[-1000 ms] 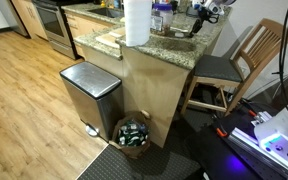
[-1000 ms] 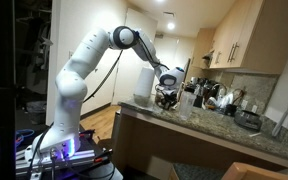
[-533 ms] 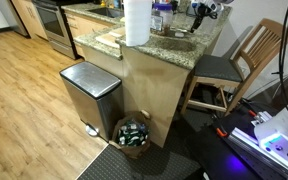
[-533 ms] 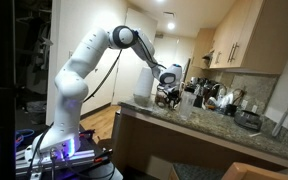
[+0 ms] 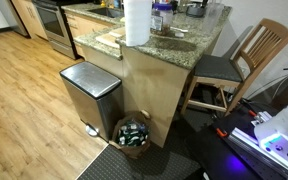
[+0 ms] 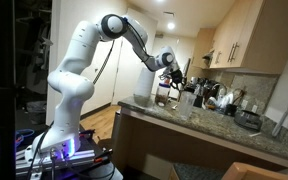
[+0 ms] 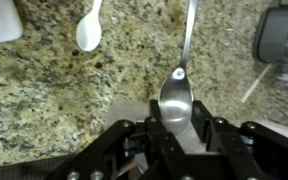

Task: Put the silver spoon from the countertop inside the clear bottle on the right

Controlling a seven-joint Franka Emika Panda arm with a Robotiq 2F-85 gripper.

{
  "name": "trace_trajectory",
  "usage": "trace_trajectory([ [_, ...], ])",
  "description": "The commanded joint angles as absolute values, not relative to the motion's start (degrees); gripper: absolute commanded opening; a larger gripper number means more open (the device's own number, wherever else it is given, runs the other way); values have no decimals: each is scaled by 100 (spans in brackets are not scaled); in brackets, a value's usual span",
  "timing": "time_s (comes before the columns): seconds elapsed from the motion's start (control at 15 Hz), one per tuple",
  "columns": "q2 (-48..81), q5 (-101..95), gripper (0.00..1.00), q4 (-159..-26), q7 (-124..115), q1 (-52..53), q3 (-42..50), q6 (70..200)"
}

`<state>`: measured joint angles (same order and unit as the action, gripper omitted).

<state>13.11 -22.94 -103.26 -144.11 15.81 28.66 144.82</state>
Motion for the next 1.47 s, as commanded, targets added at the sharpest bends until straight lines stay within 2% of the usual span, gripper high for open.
trace_trajectory([
  [0.0,759,-3626,7,-9876,-15478,2773,3894,13284],
  [0.07,885,-3412,7,-9369,-15111,3246,4453,12782],
  [0.47,1061,-3512,7,-7362,-14902,4932,5937,10458],
  [0.53,852,-3430,30,-7871,-14902,4570,5607,10917],
  [0.73,867,-3469,30,-7443,-14902,4963,5808,10525],
  [0.8,899,-3469,7,-7437,-14903,4963,5824,10524],
  [1.0,1034,-2979,7,-7027,-14666,4709,5908,9888],
  [1.4,1141,-2286,7,-5818,-14446,4466,6115,7716],
])
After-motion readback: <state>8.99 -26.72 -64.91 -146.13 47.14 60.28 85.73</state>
